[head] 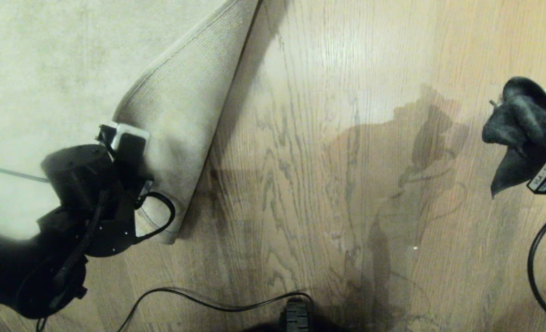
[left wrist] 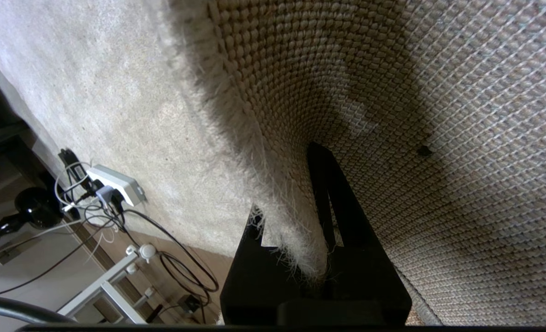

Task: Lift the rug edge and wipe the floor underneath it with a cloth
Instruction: Wipe the floor under the carpet with a rag, then lay down the carpet

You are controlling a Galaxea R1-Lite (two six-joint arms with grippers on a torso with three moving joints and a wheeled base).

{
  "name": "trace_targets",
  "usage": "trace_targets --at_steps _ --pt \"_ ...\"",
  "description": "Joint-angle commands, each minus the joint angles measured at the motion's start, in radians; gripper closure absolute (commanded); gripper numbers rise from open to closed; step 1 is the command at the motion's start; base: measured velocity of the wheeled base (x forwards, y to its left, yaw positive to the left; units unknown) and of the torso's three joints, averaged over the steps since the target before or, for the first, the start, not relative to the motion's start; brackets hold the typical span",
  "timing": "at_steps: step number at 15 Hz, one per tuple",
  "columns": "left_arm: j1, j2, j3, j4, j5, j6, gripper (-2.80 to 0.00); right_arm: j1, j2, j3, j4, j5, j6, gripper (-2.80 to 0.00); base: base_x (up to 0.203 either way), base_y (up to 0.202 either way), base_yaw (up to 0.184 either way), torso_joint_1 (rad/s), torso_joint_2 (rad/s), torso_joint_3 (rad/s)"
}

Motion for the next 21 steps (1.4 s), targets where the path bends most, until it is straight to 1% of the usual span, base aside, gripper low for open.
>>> trace_targets --at_steps 1,5,7,8,11,12,16,17,18,20,21 --pt "0.000 0.017 -0.006 -0.006 0.005 0.003 0.00 -0.001 -0.092 0.029 0.025 0.000 -0.001 0.00 0.000 0.000 0.000 0.000 0.00 0.000" --pt "0.000 0.023 -0.006 -0.006 0.005 0.004 0.00 -0.001 -0.188 0.048 0.102 0.000 -0.003 0.00 0.000 0.000 0.000 0.000 0.00 0.000" --pt "0.000 0.028 -0.008 -0.006 0.005 0.002 0.00 -0.001 -0.252 0.084 0.149 -0.001 -0.004 0.00 0.000 0.000 0.000 0.000 0.00 0.000" --pt "0.000 0.029 -0.007 -0.006 0.005 0.002 0.00 0.001 -0.269 0.112 0.153 -0.003 -0.008 0.00 0.000 0.000 0.000 0.000 0.00 0.000" --pt "0.000 0.035 -0.008 -0.006 0.005 0.003 0.00 0.046 -0.278 0.124 0.132 -0.006 -0.013 0.00 0.000 0.000 0.000 0.000 0.00 0.000" --pt "0.000 0.035 -0.008 -0.006 0.005 0.004 0.00 0.054 -0.286 0.136 0.132 -0.006 -0.031 0.00 0.000 0.000 0.000 0.000 0.00 0.000" --pt "0.000 0.041 -0.008 -0.008 0.005 0.002 0.00 0.057 -0.337 0.233 0.102 -0.006 -0.049 0.00 0.000 0.000 0.000 0.000 0.00 0.000" --pt "0.000 0.044 -0.008 -0.024 0.005 0.003 0.00 0.056 -0.352 0.249 0.101 -0.006 -0.048 0.00 0.000 0.000 0.000 0.000 0.00 0.000" --pt "0.001 0.056 -0.005 -0.064 0.004 0.012 0.00 0.056 -0.370 0.268 0.100 -0.006 -0.048 0.00 0.000 0.000 0.000 0.000 0.00 0.000" --pt "0.000 0.085 0.003 -0.147 0.004 0.044 0.00 0.056 -0.414 0.305 0.107 -0.005 -0.046 0.00 0.000 0.000 0.000 0.000 0.00 0.000" --pt "0.000 0.091 0.000 -0.153 0.003 0.051 0.00 0.056 -0.430 0.329 0.107 -0.006 -0.046 0.00 0.000 0.000 0.000 0.000 0.00 0.000"
